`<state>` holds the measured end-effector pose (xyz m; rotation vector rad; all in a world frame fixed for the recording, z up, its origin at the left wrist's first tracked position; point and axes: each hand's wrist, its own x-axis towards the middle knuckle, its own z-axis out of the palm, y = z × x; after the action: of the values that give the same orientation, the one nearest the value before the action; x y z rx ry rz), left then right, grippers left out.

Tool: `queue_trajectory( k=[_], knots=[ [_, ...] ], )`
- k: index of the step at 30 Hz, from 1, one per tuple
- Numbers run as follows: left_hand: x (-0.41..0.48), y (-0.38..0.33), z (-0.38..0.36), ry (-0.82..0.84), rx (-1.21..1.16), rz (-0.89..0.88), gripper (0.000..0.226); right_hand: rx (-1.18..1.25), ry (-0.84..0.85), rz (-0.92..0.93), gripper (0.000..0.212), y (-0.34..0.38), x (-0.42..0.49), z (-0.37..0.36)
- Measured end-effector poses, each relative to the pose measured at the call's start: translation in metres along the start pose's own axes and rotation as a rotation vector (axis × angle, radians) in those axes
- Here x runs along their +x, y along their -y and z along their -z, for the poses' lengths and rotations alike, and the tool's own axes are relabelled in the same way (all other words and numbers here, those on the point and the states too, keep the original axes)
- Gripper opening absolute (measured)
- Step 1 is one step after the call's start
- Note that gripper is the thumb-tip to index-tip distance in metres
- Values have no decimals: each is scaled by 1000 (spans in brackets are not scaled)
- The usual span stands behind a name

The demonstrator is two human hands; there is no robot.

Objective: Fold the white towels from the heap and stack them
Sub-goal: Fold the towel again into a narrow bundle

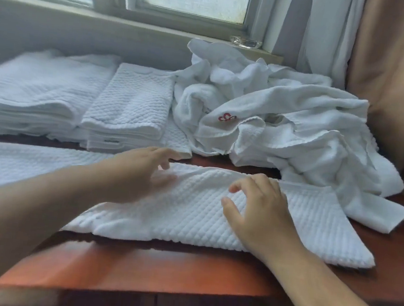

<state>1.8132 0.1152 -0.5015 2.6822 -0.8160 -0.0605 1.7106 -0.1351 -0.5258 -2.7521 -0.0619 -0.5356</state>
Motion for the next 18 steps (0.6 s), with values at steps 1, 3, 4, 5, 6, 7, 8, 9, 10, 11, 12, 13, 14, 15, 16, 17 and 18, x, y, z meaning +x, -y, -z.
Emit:
queue_trajectory(
  k=[1,3,4,5,6,7,8,9,10,11,12,13,14,15,16,17,18],
  knots=[
    [-19,16,10,-21,-32,45,52,43,16,84,25,23,-2,-9],
    [-62,52,30,-102,-101,147,44,101,59,236,29,69,-3,-24],
    [-85,70,38,-161,-136,201,36,122,99,305,34,90,-3,-32],
    [-107,88,45,-221,-161,256,27,135,149,375,42,109,-4,-39],
    [-130,104,50,-275,-178,306,20,141,200,444,51,126,-4,-46],
    [-150,119,53,-323,-194,344,16,140,244,506,60,142,-3,-53],
    [-168,133,54,-365,-211,374,15,126,272,561,68,156,-2,-60],
    [-185,144,55,-397,-232,398,16,101,281,613,72,170,0,-66],
    [-199,153,55,-415,-259,416,18,76,269,662,73,182,3,-71],
    [-210,161,54,-416,-285,427,20,56,241,716,70,194,6,-75],
    [-220,167,53,-409,-304,430,21,30,216,781,64,204,10,-77],
    [-227,173,51,-400,-317,430,22,-5,196,858,57,214,14,-79],
    [-232,179,50,-394,-334,431,23,-49,176,946,49,222,19,-81],
    [-236,183,49,-393,-363,435,24,-99,166,1035,42,228,23,-83],
    [-239,186,49,-394,-404,442,25,-150,163,1106,37,234,27,-85],
    [-240,189,50,-389,-444,446,26,-188,157,1153,32,240,31,-87],
    [-241,191,51,-375,-476,442,27,-212,147,1185,28,246,33,-89]
  ],
)
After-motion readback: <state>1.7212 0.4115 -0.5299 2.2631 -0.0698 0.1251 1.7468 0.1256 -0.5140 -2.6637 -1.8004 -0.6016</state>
